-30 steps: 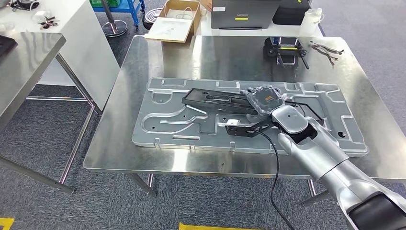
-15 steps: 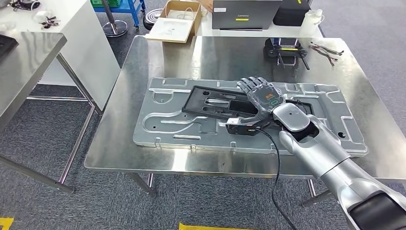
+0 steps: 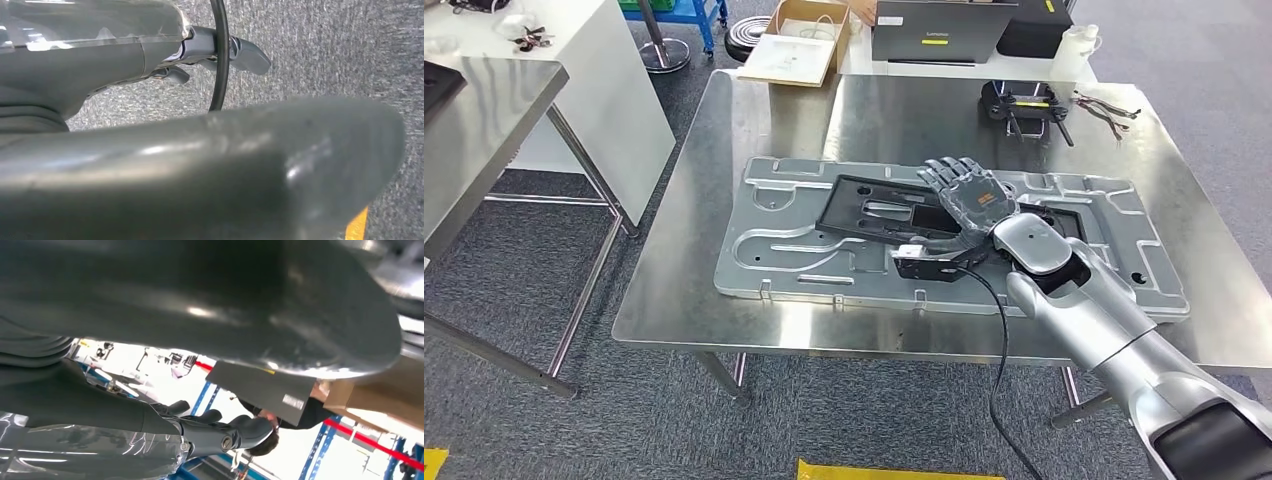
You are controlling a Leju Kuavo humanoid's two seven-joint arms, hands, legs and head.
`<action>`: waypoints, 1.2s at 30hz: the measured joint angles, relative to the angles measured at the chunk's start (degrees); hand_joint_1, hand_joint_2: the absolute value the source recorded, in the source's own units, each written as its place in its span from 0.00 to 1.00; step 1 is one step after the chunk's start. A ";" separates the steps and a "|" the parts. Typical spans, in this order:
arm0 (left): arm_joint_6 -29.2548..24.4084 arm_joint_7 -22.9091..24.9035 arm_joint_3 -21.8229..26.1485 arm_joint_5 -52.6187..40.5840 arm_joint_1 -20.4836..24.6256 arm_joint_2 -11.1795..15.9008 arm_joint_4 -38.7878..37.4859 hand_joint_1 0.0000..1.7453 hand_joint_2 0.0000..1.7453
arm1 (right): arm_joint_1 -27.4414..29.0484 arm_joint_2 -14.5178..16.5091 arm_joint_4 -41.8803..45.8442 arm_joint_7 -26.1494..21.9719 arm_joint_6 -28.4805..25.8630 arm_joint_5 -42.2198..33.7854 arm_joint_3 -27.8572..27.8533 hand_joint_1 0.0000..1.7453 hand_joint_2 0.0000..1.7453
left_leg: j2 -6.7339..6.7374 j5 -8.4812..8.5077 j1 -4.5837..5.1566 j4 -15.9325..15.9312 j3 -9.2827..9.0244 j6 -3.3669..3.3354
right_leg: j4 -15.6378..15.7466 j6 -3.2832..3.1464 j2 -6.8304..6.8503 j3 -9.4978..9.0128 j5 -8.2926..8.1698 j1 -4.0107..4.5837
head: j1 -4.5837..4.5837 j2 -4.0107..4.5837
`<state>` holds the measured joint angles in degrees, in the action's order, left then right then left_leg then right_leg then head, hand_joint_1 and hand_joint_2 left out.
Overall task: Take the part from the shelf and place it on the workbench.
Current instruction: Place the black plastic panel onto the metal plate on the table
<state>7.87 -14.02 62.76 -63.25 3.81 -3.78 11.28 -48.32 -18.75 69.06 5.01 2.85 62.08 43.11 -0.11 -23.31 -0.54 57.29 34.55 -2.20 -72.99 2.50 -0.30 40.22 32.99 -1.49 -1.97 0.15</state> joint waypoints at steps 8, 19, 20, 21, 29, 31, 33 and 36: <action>-1.09 0.11 -0.01 -0.86 -0.46 -0.50 0.00 0.00 0.00 | 4.75 -4.78 4.84 -0.14 -2.06 -0.36 -2.11 0.00 0.00 | -0.49 0.72 0.00 1.67 1.90 2.29 | 13.74 -1.91 -0.02 -7.62 -5.36 0.19 | -0.01 0.00; -1.82 0.04 -0.01 -1.29 -0.22 -1.14 0.00 0.00 0.00 | 8.67 -8.14 8.23 -1.29 -2.13 -0.64 -4.25 0.00 0.00 | -0.20 -6.63 0.12 5.46 -4.05 1.97 | 13.67 -3.26 0.36 -1.96 -10.29 0.84 | -0.02 0.00; -1.82 -0.02 -0.01 -1.27 -0.10 -1.18 0.00 0.00 0.00 | 8.18 -8.14 8.20 -1.54 -1.62 -0.64 -4.39 0.00 0.00 | -0.21 -6.60 0.31 2.57 -5.75 1.70 | 13.72 -2.95 0.35 -1.80 -10.75 0.81 | -0.02 0.00; -1.82 -0.07 -0.01 -1.22 0.01 -1.22 0.00 0.00 0.00 | 7.52 -8.09 8.15 -1.78 -1.04 -0.65 -4.46 0.00 0.00 | -0.22 -6.82 0.54 0.98 -6.51 1.54 | 13.85 -2.59 0.36 -1.72 -11.23 0.70 | -0.02 0.00; -1.71 -0.21 -0.01 -1.47 0.25 -1.54 -0.02 0.00 0.00 | 3.46 -7.85 7.47 -2.26 1.42 -1.67 -4.44 0.00 0.00 | 0.18 -1.12 0.45 -1.07 -2.41 -0.44 | 0.82 -0.66 0.27 2.30 -0.93 0.34 | -0.01 0.00; -1.72 -0.21 -0.01 -1.50 0.21 -1.60 -0.02 0.00 0.00 | 3.47 -7.90 7.36 -2.25 1.52 -1.83 -4.43 0.00 0.00 | 0.18 0.03 0.44 -0.68 -0.51 -0.29 | -1.39 -0.47 0.28 1.15 -2.09 0.23 | -0.01 0.00; -1.72 -0.21 -0.01 -1.52 0.22 -1.70 -0.02 0.00 0.00 | 3.31 -8.00 7.29 -2.24 1.56 -1.85 -4.43 0.00 0.00 | 0.17 0.92 0.42 -0.01 1.21 0.06 | 3.72 -0.59 0.28 -3.78 -4.70 0.16 | -0.01 0.00; -1.79 -0.21 -0.01 -1.54 0.24 -1.91 -0.02 0.00 0.00 | 2.84 -8.11 7.30 -2.21 1.50 -1.89 -4.53 0.00 0.00 | 0.11 1.92 0.62 0.96 2.65 0.94 | 13.95 -1.34 0.30 -10.95 -3.44 0.57 | -0.03 0.00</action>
<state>6.08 -14.23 62.75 -64.79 4.06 -5.69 11.26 -45.48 -26.86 76.36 2.80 4.36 60.19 38.58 -0.01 -21.39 0.08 58.25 37.20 -1.26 -59.04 1.16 0.00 29.27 29.55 -0.91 -1.99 0.15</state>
